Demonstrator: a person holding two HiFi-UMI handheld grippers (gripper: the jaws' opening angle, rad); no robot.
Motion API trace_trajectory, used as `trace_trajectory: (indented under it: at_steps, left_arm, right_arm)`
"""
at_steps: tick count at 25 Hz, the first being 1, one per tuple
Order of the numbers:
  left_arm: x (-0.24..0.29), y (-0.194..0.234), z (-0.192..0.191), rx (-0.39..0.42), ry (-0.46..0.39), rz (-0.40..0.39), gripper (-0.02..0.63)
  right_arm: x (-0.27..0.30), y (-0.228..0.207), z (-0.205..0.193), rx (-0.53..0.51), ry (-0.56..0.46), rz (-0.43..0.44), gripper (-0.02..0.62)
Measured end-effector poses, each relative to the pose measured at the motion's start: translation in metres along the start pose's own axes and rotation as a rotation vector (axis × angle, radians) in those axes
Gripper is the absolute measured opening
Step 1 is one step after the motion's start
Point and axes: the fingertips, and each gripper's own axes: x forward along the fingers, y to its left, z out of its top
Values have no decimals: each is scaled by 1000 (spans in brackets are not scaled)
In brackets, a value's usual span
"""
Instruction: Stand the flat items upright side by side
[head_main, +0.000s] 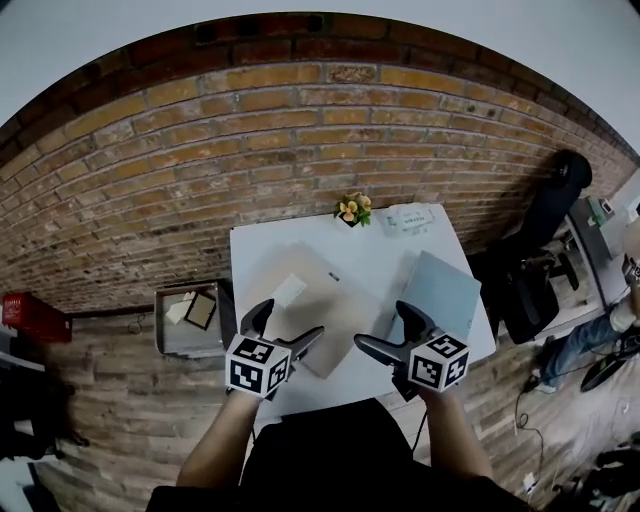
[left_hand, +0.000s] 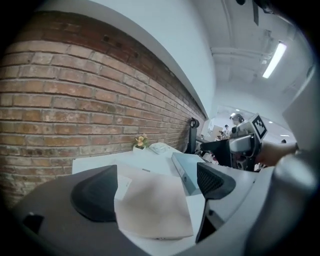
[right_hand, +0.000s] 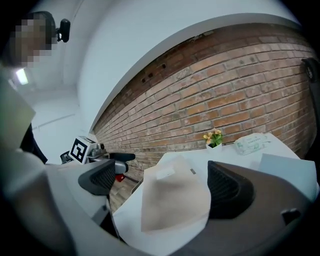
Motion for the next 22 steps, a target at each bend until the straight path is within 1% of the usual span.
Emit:
trace_trajectory:
  at_steps: [3,7,10,12,15,19,22]
  left_arm:
    - [-4,15,-15,-37,23,57,511]
    - [-8,34,-31,-125,39,171,511]
    - [-9,35,-41,-220,43,256,511]
    - [-7,35,-47,-259,48,316,511]
    - [-8,31,-55,-327,35,407,511]
    - [-17,24,-68,-394,35,475,511]
    - [-20,25,-80,-445,36,496,511]
  right_arm:
    - [18,-3,-3,-11,47,43,583]
    - [43,-10,-11,-38,135,136,583]
    - [55,-21,-6,-58,175,214,583]
    - [61,-32,-2,-68,190,261,583]
    - [68,-49,-7,-79,239,313,583]
    - [79,-55,-10,-94,282,363,583]
    - [89,-52,-10,-104,299,380,583]
